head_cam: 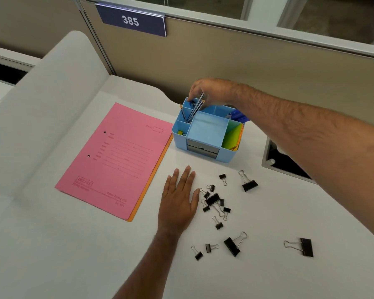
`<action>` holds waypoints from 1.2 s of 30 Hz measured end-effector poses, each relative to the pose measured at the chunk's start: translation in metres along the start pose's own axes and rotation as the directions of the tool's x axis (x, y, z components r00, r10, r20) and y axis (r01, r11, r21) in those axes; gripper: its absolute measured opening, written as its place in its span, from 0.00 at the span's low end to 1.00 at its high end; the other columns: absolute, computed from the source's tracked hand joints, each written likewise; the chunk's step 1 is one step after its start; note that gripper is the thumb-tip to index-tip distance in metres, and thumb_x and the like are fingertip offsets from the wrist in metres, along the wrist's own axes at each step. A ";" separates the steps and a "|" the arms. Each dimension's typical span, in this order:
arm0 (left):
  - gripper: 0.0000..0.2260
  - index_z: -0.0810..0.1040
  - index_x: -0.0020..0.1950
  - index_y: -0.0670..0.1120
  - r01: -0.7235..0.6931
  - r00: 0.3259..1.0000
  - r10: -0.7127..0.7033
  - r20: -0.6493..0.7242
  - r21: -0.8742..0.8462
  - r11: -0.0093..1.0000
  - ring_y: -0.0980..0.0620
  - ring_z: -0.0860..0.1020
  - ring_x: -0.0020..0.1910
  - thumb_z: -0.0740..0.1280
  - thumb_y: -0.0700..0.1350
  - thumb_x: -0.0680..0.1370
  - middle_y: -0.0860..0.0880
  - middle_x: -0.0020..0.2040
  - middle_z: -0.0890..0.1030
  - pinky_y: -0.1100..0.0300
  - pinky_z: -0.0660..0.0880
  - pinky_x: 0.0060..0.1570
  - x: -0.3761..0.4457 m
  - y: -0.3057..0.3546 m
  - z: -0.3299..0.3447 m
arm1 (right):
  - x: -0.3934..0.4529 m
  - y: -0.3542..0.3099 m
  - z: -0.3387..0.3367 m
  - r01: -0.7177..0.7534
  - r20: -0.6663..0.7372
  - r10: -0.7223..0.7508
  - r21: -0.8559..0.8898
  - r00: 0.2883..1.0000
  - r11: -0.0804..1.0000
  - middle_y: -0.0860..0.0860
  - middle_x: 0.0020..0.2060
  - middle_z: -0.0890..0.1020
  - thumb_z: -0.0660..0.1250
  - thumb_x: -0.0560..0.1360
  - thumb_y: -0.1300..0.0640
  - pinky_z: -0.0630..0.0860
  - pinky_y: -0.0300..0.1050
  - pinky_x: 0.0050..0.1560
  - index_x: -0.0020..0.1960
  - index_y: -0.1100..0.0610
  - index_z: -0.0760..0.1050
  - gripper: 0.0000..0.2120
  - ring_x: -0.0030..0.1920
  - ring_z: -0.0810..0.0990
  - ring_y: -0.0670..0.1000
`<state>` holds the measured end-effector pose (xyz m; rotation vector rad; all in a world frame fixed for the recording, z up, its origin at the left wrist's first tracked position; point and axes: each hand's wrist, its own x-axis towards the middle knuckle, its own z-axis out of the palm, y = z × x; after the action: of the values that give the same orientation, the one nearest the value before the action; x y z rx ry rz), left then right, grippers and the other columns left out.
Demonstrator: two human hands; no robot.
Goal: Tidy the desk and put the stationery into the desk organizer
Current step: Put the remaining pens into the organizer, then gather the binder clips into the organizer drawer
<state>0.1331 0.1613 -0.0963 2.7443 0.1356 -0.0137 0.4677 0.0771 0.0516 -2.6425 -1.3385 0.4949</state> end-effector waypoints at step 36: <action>0.16 0.73 0.72 0.56 0.269 0.948 -0.319 0.018 -0.582 0.767 0.53 0.66 0.77 0.62 0.55 0.84 0.56 0.73 0.74 0.48 0.59 0.79 0.015 0.024 -0.013 | -0.274 -0.080 0.157 -0.358 -0.362 0.583 0.525 0.728 0.772 0.47 0.52 0.78 0.68 0.80 0.55 0.75 0.53 0.57 0.57 0.51 0.79 0.07 0.54 0.75 0.50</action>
<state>0.1505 0.1451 -0.0758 2.0836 0.5089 0.0475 0.2013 -0.0992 -0.0118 -2.4580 -0.3151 0.0851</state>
